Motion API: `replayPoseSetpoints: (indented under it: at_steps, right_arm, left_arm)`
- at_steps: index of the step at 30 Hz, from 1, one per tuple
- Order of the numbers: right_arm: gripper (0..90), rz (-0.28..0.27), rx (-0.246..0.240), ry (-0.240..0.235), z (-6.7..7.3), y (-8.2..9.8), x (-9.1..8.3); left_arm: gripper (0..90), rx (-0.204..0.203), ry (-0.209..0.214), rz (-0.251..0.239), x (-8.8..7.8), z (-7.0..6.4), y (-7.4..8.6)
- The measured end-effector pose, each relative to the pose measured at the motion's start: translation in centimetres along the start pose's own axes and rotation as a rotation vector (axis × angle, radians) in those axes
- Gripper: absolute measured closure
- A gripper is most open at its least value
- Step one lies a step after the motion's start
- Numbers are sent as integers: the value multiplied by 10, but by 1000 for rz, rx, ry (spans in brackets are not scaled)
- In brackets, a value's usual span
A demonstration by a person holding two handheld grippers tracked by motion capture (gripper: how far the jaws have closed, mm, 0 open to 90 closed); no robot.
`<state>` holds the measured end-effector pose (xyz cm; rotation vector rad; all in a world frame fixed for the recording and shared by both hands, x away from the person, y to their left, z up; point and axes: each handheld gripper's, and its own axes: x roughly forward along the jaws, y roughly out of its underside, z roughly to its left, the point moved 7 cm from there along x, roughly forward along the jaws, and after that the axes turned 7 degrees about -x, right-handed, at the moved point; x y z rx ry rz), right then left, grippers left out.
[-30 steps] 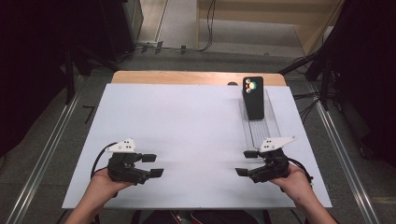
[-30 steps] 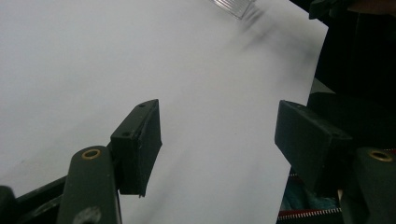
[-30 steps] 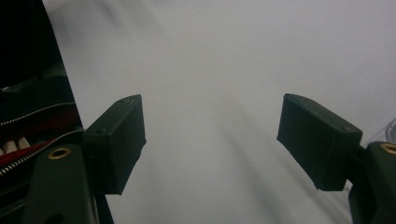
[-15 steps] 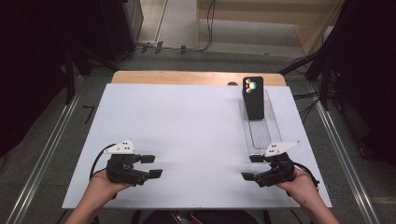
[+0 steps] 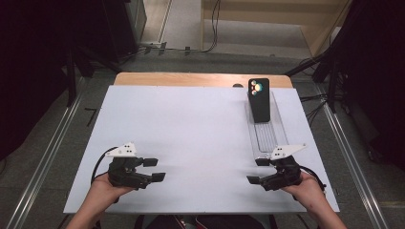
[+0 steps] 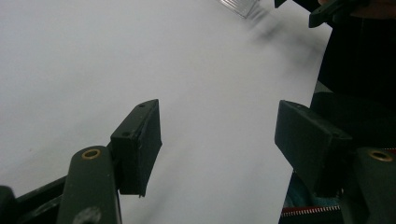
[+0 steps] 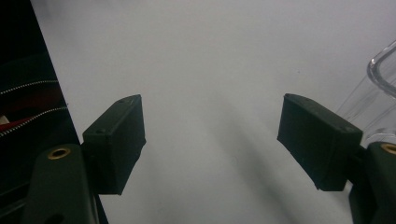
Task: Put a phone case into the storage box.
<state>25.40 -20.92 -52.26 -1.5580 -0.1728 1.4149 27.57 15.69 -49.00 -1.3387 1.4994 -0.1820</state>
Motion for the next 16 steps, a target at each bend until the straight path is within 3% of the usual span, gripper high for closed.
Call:
replayPoseSetpoints:
  at_steps: [16]
  right_arm:
    - [190,-1,11,0,-1,1,-1]
  left_arm:
    - [321,-1,-1,0,-1,1,-1]
